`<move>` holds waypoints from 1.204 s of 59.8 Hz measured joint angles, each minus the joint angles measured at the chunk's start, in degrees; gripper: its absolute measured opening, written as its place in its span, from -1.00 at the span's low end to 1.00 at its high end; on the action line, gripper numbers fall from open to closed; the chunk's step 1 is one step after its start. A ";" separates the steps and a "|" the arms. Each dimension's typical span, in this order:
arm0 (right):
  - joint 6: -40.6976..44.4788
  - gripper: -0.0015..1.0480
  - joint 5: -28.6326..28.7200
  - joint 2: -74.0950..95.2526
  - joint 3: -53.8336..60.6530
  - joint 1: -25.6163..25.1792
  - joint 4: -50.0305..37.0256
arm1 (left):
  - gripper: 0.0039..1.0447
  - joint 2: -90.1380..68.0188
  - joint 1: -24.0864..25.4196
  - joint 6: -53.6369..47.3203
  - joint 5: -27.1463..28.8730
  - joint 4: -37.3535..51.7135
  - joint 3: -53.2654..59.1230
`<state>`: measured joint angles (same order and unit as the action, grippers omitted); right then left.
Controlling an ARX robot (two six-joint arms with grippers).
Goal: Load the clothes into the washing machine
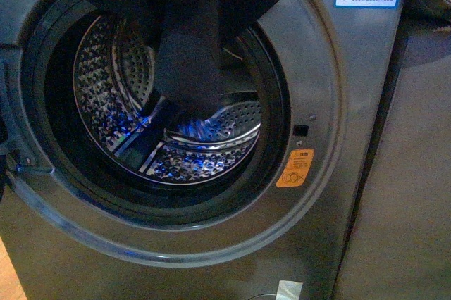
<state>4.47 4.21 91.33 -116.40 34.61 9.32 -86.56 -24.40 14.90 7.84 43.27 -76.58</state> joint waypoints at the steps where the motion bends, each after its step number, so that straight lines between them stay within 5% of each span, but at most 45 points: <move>1: 0.00 0.51 0.00 0.00 0.00 0.02 0.00 | -0.82 0.13 0.15 0.09 0.00 0.13 0.20; 8: -0.02 0.88 0.04 0.00 0.00 0.02 0.00 | -0.83 1.81 1.01 0.61 -0.28 1.20 2.32; 30: -0.04 0.86 0.02 0.00 0.00 0.02 0.00 | -0.84 13.07 -0.22 -0.09 -5.57 8.61 24.50; 47: 0.39 0.86 -1.22 -0.22 0.59 0.20 -1.36 | -0.84 12.48 0.46 -1.11 -7.08 11.76 31.52; 59: 3.67 0.86 -15.98 -9.79 21.31 -0.48 -25.38 | -0.84 11.04 2.01 -0.90 -7.89 13.84 33.73; 72: -6.10 0.86 -23.93 -26.08 52.39 -8.44 -31.65 | -0.84 5.20 3.74 -0.87 -8.09 17.05 35.69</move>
<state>-1.63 -19.73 65.25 -64.01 26.17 -22.33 -81.36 -20.67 14.02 -0.25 60.31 -40.88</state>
